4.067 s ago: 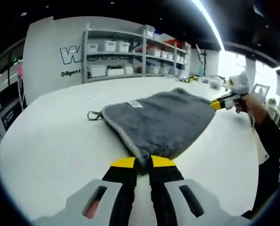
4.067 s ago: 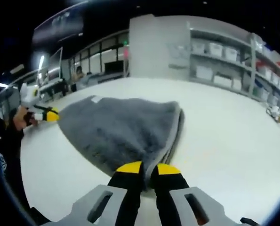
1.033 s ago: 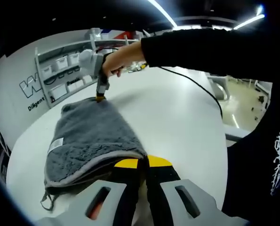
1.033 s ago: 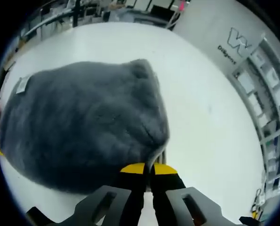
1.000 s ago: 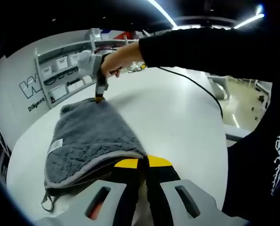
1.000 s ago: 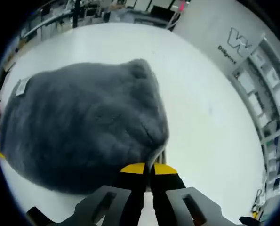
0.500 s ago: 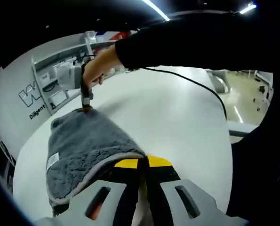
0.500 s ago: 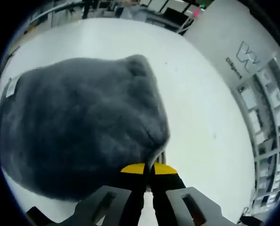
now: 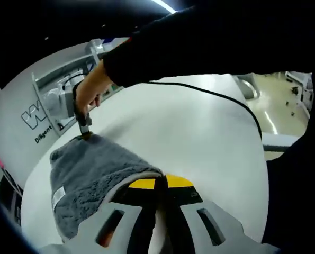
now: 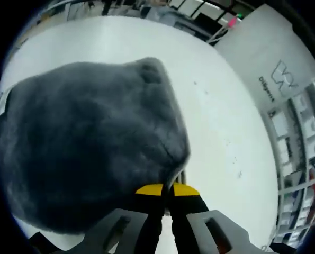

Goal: Open the folded towel by lifting each exposed corner and separating the folded layers until the towel lies flat within the target outline without major curled edges

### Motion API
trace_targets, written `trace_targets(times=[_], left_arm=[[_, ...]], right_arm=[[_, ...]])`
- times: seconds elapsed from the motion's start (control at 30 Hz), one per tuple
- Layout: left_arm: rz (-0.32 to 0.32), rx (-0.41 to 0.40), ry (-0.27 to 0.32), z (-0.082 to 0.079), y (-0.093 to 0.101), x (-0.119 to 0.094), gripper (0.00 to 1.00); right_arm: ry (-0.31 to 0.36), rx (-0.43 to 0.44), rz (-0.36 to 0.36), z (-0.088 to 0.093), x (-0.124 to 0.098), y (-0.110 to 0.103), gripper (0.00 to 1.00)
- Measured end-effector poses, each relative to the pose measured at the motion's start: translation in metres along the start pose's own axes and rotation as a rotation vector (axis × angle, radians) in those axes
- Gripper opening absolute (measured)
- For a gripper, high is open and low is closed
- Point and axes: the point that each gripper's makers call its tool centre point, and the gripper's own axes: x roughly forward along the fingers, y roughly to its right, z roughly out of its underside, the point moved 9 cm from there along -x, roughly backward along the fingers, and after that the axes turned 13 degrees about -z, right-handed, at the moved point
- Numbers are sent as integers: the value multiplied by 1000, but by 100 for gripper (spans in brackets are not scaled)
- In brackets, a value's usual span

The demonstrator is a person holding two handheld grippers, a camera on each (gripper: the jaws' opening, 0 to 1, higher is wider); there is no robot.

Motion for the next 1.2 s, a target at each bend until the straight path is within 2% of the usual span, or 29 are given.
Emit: trace_targets(times=[0.23,0.57,0.77,1.2], left_arm=[[4,-10,3,0,-2,2,2],[-3,-11,2,2,-6,3,2],[-2,-36,-6,7,-16,2,2],[-28,-19,-7,6,-13,2,2]], right_arm=[[-9,-37,-6,-12,5,2,0],[33,-33,-8,-24,10,-3,0],[56,-34,-4,-32,15,-1,0],[46,-65,-14,-37,17,1,0]])
